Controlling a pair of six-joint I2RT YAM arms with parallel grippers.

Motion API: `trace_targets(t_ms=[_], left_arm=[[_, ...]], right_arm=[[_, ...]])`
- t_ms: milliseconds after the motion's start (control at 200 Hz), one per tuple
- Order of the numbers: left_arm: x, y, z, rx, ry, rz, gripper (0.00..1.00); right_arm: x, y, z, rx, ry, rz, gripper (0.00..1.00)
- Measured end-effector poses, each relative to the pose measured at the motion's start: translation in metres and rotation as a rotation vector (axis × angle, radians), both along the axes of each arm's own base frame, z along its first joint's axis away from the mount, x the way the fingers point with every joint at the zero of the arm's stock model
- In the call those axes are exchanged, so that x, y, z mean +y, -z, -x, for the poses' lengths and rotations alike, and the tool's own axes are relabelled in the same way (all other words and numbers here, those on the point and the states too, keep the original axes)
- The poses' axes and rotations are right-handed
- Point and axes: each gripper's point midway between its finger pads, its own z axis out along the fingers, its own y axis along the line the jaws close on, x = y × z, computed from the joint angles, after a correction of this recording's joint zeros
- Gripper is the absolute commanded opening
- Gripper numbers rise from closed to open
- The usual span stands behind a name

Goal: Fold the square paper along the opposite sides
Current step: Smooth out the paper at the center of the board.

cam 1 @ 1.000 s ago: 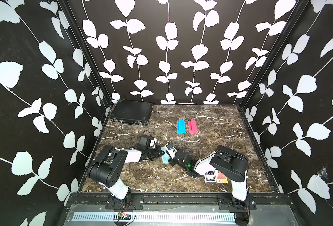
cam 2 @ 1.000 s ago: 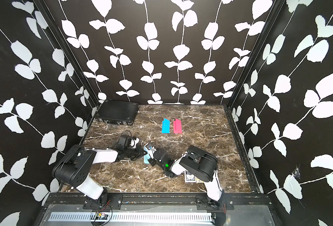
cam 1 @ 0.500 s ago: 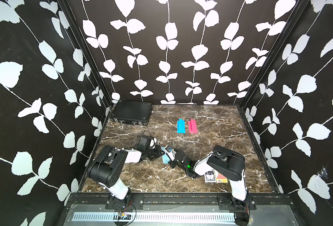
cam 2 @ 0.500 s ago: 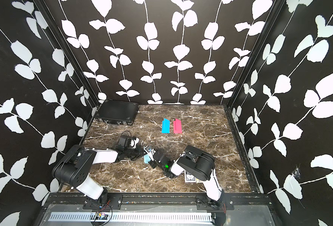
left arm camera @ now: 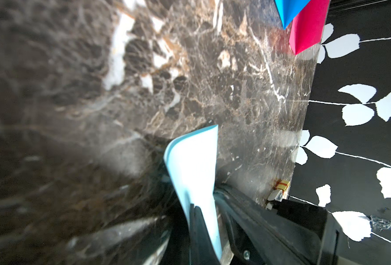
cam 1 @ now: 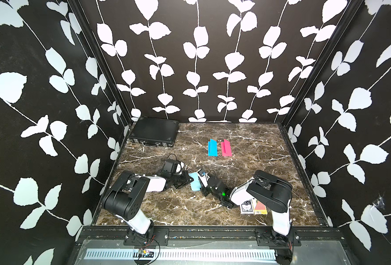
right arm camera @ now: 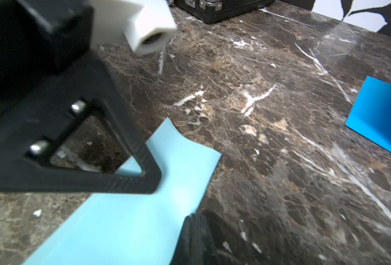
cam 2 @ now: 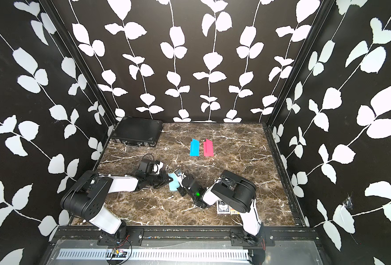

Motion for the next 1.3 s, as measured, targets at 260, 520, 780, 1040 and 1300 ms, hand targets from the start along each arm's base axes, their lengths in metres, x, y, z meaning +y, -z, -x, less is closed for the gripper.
trace_targets(t_ms=[260, 520, 780, 1040, 1300], left_arm=[[0.0, 0.0, 0.0, -0.005, 0.002, -0.002, 0.0], [0.004, -0.001, 0.002, -0.017, 0.008, -0.027, 0.0], [0.005, 0.0, 0.003, -0.018, 0.011, -0.033, 0.0], [0.005, 0.0, 0.003, -0.019, 0.011, -0.033, 0.0], [0.005, 0.0, 0.003, -0.028, 0.02, -0.037, 0.0]], right_arm=[[-0.015, -0.002, 0.005, 0.029, -0.012, -0.012, 0.0], [0.001, -0.01, 0.021, 0.079, -0.14, -0.05, 0.01], [0.014, -0.015, 0.032, 0.082, -0.197, -0.069, 0.01], [0.022, -0.02, 0.041, 0.062, -0.236, -0.056, 0.01], [0.019, -0.001, 0.045, 0.079, -0.237, -0.035, 0.0]])
